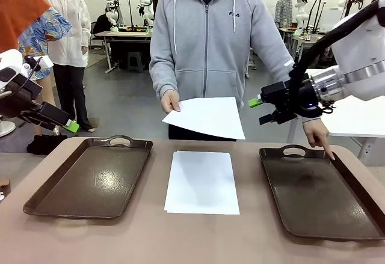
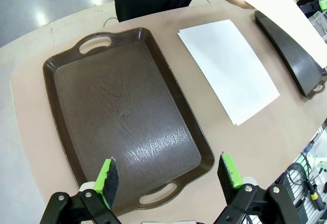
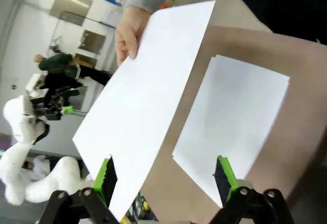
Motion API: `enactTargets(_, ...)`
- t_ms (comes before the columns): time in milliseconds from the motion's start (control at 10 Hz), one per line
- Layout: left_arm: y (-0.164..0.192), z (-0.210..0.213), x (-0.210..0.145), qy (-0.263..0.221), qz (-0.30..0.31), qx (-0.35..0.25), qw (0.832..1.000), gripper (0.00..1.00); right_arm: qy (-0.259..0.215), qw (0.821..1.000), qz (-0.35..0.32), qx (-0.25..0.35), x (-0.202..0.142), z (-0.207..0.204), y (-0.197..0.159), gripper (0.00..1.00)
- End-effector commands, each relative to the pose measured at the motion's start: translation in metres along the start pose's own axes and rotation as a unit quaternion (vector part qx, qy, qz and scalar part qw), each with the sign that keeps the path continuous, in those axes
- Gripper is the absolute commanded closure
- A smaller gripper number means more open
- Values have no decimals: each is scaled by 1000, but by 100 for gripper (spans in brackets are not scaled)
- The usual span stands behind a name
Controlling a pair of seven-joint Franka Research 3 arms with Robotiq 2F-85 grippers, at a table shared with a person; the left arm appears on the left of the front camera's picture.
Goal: Sort the A4 documents.
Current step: Receive the A4 Paper.
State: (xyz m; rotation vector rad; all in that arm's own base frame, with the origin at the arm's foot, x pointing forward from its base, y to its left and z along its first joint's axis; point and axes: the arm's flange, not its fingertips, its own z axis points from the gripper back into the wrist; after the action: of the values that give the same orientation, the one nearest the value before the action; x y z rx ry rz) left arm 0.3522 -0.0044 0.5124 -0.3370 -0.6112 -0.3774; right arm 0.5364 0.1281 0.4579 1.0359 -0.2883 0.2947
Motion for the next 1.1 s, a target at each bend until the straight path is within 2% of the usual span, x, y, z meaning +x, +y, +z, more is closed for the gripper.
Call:
enactTargets(0,1,0,-1,0,2,-4,1000,0,17,999,-24,37,13,-10,0,0)
enactTargets(600,1,0,-1,0,2,-4,1000,0,25,989,-91,111,19,-70,-18,0)
enactTargets(1000,1,0,-1,0,2,-4,1000,0,13,981,-120,151,20,-80,-25,0)
